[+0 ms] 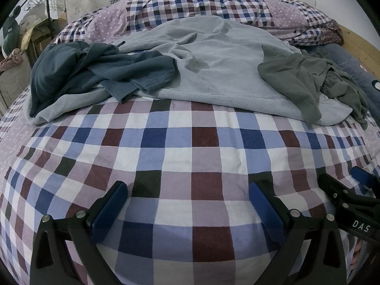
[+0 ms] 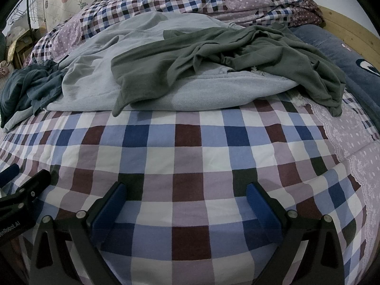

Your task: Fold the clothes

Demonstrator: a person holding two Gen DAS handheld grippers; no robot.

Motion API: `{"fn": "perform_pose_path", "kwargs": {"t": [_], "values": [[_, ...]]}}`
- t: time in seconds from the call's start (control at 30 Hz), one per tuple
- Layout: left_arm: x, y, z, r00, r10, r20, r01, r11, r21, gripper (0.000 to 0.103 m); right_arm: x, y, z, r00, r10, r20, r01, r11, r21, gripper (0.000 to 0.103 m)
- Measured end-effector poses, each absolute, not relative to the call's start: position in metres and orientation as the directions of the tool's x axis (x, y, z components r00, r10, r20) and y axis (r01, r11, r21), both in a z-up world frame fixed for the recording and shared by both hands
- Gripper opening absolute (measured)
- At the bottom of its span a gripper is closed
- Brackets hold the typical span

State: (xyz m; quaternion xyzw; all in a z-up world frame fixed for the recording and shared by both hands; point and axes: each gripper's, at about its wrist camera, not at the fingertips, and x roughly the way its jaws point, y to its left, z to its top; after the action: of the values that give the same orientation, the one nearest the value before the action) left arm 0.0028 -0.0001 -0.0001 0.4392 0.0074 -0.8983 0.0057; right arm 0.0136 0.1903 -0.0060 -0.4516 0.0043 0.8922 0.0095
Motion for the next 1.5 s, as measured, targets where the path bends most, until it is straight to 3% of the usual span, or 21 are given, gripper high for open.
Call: {"fn": "perform_pose_path", "kwargs": {"t": [0.93, 1.13, 1.3, 1.5], "values": [[0.004, -0.005, 0.003, -0.62, 0.032, -0.784, 0.022, -0.998, -0.058, 0.102, 0.02, 0.194, 0.003, -0.601, -0.071, -0.796, 0.019, -0.997, 0.075, 0.103], [0.008, -0.016, 0.018, -0.654, 0.175, -0.736, 0.002, -0.972, -0.233, 0.083, 0.031, 0.203, 0.023, -0.636, -0.13, -0.761, 0.066, -0.991, 0.114, 0.097], [0.01, -0.008, 0.046, -0.681, 0.374, -0.629, -0.128, -0.907, -0.401, 0.083, 0.036, 0.219, 0.047, -0.663, -0.194, -0.723, 0.109, -0.981, 0.163, 0.087], [-0.001, 0.023, 0.074, -0.668, 0.529, -0.523, -0.31, -0.837, -0.45, 0.083, 0.043, 0.239, 0.077, -0.711, -0.242, -0.66, 0.147, -0.969, 0.197, 0.077]]}}
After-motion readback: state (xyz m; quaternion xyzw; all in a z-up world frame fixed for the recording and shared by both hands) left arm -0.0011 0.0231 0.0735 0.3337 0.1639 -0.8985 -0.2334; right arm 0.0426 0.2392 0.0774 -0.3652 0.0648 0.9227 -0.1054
